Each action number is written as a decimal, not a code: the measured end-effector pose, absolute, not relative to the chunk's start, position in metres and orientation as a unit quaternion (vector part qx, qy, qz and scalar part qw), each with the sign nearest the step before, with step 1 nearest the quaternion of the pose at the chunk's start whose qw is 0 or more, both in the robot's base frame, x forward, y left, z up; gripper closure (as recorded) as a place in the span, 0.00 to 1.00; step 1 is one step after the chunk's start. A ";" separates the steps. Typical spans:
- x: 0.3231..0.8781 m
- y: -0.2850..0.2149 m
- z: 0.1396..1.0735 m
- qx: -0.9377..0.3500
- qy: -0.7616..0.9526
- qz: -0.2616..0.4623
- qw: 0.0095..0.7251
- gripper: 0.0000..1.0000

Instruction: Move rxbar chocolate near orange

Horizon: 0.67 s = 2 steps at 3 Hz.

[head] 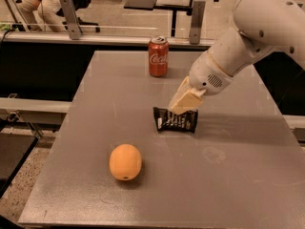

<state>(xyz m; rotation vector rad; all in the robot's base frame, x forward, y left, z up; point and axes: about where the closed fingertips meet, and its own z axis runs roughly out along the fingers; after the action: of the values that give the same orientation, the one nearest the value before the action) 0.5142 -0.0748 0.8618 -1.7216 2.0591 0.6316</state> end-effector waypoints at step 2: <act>0.455 -0.020 0.867 -0.664 0.673 0.278 0.172 0.98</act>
Offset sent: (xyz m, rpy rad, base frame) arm -0.0859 0.0748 0.0066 0.0942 0.0785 0.2509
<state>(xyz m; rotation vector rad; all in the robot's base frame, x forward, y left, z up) 0.4546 -0.0202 0.8667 -1.8846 1.9089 0.7894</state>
